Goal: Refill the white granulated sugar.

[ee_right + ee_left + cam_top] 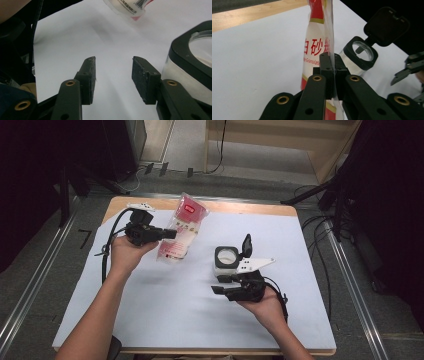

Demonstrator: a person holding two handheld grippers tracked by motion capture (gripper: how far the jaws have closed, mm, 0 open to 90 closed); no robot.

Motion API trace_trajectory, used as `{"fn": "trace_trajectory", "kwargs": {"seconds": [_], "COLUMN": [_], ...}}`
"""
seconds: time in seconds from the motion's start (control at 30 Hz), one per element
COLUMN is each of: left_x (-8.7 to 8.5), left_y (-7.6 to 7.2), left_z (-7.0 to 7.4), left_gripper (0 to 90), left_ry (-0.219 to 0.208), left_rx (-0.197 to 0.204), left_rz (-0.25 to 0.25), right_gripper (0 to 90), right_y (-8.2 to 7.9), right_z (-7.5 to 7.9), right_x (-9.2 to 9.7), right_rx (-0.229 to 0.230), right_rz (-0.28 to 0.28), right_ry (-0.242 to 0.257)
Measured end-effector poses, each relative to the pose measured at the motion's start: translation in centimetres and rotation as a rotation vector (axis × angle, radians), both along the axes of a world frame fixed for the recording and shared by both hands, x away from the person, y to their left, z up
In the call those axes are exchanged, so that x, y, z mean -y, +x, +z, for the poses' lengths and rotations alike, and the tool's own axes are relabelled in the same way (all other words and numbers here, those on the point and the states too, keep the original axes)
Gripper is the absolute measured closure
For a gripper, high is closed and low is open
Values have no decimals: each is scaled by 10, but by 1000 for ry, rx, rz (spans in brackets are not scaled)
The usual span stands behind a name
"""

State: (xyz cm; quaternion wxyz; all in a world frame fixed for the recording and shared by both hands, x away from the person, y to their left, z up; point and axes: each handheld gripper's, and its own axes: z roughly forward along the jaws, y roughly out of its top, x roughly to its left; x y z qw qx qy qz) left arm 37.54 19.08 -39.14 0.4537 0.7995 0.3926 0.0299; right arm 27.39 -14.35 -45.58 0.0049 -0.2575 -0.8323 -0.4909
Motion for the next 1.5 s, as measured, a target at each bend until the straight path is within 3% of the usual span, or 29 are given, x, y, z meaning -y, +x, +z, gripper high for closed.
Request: {"fn": "trace_trajectory", "kwargs": {"seconds": [0.13, 0.17, 0.23, 0.47, 0.73, 0.93, 1.03, 1.07, 1.23, 1.5], "left_x": [0, 0, -1, -5, -8, -14, -17, -18, -23, -29], "left_y": [4, 6, 7, 4, -4, -8, -11, -11, -17, -27], "left_z": [-15, -18, -22, -23, -22, -25, -25, -26, -26, -29], "left_gripper": [900, 900, 900, 900, 900, 895, 894, 894, 888, 880], "left_ry": [23, 37, 22, 14, 47, 30, 51, 40, 67, 74], "left_rx": [3, -13, -26, -17, -3, -30, -38, -33, -11, -2], "left_rz": [7, -1, -6, 4, -25, -41, -43, -46, -51, -64], "right_gripper": [547, 547, 547, 548, 546, 545, 544, 544, 545, 544], "right_y": [-1, 0, 1, 2, 1, 2, 3, 3, 4, 5], "right_z": [-4, -5, -6, -7, -7, -7, -7, -7, -7, -6], "right_x": [5, 6, 6, 7, 7, 10, 11, 11, 13, 16], "right_rx": [-6, -7, -14, -13, -9, -8, -7, -7, -4, 5], "right_rz": [-16, -23, -33, -42, -47, -55, -58, -59, -71, -81], "right_ry": [0, 0, 2, 5, -6, -2, 0, 3, 4, 1]}}
